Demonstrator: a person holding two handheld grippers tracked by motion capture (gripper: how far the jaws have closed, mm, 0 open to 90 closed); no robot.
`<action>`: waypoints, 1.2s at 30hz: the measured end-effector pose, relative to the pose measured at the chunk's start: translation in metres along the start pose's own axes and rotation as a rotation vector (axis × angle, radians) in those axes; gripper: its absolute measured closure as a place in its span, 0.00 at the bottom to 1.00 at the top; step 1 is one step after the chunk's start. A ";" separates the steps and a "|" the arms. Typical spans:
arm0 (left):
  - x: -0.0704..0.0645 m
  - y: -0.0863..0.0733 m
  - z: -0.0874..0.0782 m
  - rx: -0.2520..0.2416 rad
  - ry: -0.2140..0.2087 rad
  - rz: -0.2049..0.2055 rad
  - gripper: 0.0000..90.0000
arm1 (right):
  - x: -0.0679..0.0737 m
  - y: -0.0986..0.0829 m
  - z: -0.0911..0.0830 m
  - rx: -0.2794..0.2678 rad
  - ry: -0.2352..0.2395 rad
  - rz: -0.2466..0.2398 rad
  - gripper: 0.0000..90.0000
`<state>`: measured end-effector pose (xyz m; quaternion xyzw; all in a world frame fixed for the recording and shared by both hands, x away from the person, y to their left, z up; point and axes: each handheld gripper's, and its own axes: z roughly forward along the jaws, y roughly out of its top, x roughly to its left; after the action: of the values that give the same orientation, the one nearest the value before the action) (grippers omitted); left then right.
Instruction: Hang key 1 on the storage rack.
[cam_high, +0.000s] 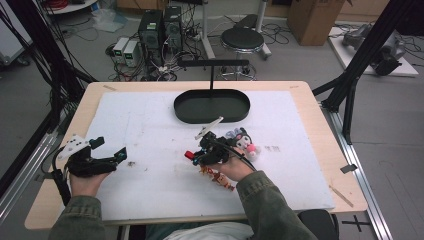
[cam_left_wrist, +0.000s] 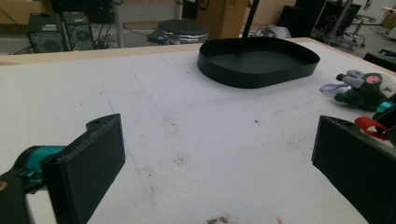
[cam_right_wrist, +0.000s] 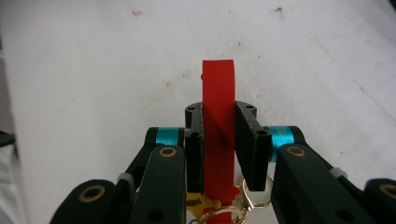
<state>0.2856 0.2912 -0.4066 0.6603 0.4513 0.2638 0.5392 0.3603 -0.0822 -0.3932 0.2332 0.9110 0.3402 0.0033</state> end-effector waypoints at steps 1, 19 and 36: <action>0.000 0.000 0.000 0.000 0.000 0.000 0.04 | -0.001 0.001 -0.004 -0.008 -0.001 -0.001 0.83; 0.000 0.000 0.000 0.003 0.005 -0.003 0.03 | -0.013 0.020 -0.080 -0.214 -0.055 0.020 0.83; 0.000 0.000 0.000 0.004 0.007 -0.004 0.03 | -0.015 0.037 -0.105 -0.270 -0.065 0.013 0.83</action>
<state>0.2859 0.2911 -0.4068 0.6596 0.4547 0.2643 0.5369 0.3721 -0.1296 -0.2918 0.2474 0.8549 0.4519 0.0619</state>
